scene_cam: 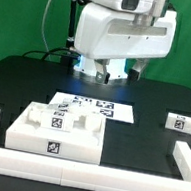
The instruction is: Assemble one leg
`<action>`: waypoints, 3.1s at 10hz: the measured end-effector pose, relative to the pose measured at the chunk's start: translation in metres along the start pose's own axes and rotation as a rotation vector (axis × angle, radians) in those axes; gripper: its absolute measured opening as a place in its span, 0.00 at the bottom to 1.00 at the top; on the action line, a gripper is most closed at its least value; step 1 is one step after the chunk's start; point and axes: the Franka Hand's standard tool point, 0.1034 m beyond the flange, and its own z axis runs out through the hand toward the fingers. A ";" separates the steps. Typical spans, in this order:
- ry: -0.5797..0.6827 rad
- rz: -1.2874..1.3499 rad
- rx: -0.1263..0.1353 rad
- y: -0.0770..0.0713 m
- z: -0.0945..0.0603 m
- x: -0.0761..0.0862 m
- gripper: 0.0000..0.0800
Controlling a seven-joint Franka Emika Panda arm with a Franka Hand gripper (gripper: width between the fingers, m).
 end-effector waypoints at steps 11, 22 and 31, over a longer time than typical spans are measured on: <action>0.010 0.131 0.035 0.071 0.043 -0.065 0.81; -0.017 0.596 0.072 0.099 0.105 -0.099 0.81; -0.005 0.573 0.060 0.100 0.133 -0.103 0.35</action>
Offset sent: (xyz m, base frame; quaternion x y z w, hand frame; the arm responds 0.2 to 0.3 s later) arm 0.0027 -0.1000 -0.0409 -0.0221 0.0679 0.1203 0.9902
